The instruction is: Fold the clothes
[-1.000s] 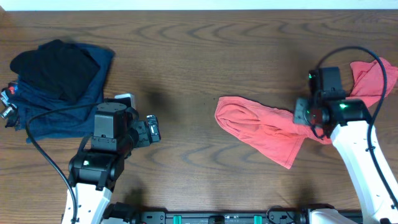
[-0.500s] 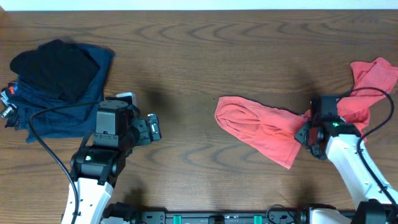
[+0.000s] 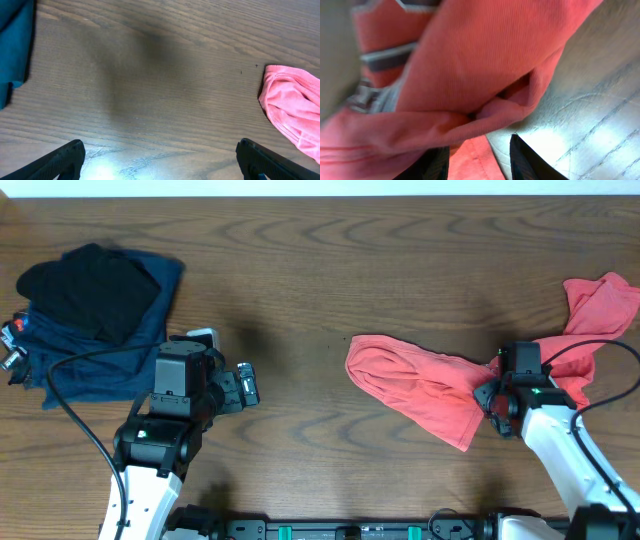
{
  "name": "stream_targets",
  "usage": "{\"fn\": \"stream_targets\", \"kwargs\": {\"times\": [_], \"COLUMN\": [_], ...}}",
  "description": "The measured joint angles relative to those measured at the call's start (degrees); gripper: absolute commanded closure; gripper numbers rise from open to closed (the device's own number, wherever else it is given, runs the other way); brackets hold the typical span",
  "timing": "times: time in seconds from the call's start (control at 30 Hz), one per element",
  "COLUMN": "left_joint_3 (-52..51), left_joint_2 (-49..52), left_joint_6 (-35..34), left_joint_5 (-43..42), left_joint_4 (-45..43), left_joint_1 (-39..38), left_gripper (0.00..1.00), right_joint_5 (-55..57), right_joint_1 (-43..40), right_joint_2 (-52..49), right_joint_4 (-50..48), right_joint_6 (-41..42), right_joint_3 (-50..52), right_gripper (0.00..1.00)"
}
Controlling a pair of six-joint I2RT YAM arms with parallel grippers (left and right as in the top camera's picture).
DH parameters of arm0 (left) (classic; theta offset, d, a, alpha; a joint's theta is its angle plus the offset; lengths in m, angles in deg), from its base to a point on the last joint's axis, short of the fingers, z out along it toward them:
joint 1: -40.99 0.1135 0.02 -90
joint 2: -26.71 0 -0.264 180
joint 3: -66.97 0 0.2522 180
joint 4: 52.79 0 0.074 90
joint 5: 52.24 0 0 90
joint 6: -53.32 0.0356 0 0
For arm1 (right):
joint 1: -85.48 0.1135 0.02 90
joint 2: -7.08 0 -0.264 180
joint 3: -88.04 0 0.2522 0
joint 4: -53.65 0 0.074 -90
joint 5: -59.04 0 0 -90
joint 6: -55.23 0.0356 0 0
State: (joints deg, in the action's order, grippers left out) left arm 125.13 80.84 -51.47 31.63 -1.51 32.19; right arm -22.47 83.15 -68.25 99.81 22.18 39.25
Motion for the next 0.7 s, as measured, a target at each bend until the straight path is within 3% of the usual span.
{"fn": "stream_targets", "kwargs": {"times": [0.3, 0.53, 0.7], "left_joint_3": [0.0, 0.0, 0.0], "left_joint_2": [0.02, 0.02, 0.04], "left_joint_6": [0.0, 0.0, 0.0], "left_joint_5": [-0.02, -0.15, -0.15], "left_joint_4": [0.0, 0.0, 0.0], "left_joint_1": [0.0, 0.0, 0.0], "left_gripper": [0.02, 0.02, 0.02], "right_joint_5": [1.88, 2.49, 1.6], "right_joint_1": [-6.36, -9.25, -9.33], "right_joint_2": [9.97, 9.07, 6.21], "right_joint_4": [6.01, 6.62, 0.39], "right_joint_6": [-0.39, -0.55, -0.57], "right_joint_3": [-0.5, -0.24, 2.51], "right_gripper": [0.62, 0.65, 0.64]}}
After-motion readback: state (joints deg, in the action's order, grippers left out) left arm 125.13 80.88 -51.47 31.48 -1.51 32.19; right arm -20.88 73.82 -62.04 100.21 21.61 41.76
